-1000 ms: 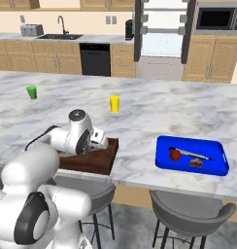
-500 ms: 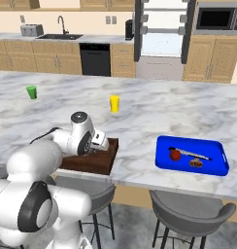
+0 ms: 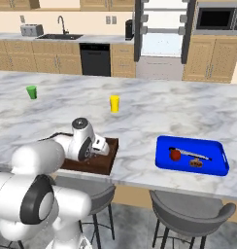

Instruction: Gather the mushroom and bell pepper from the fridge and place them on a tray on the dining counter. Then gather the fishs from the fridge and place them on the other tray.

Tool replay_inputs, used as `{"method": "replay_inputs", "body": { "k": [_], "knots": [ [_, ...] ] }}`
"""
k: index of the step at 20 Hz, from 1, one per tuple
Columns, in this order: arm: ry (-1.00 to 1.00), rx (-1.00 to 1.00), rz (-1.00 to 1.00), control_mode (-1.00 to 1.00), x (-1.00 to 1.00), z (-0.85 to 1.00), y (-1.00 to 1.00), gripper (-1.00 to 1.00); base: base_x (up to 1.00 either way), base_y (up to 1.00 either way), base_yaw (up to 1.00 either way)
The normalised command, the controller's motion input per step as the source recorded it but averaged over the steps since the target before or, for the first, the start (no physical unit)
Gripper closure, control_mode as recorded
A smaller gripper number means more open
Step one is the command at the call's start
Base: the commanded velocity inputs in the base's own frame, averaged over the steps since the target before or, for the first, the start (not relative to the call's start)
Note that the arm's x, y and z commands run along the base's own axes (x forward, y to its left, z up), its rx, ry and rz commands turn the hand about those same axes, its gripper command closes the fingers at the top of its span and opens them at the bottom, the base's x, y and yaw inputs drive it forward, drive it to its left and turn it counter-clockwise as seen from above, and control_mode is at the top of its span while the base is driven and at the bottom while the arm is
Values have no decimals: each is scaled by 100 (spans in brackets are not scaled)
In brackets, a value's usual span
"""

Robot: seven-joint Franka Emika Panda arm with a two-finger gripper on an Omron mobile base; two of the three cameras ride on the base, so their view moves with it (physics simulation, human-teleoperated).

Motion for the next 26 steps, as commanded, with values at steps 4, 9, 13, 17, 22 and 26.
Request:
{"method": "replay_inputs", "body": {
  "k": [4, 9, 13, 17, 22, 26],
  "knots": [
    [0, 0, 0, -100, 27, -4, 0, 100, 0, 0, 0],
    [0, 0, 0, -100, 40, 0, 0, 100, 0, 0, 0],
    [0, 0, 0, -100, 21, -5, 0, 100, 0, 0, 0],
    [0, 0, 0, -100, 1, -18, 0, 100, 0, 0, 0],
    [0, 0, 0, -100, 0, -9, 0, 100, 0, 0, 0],
    [0, 0, 0, -100, 0, 0, 0, -100, 0, 0, 0]
  ]
}}
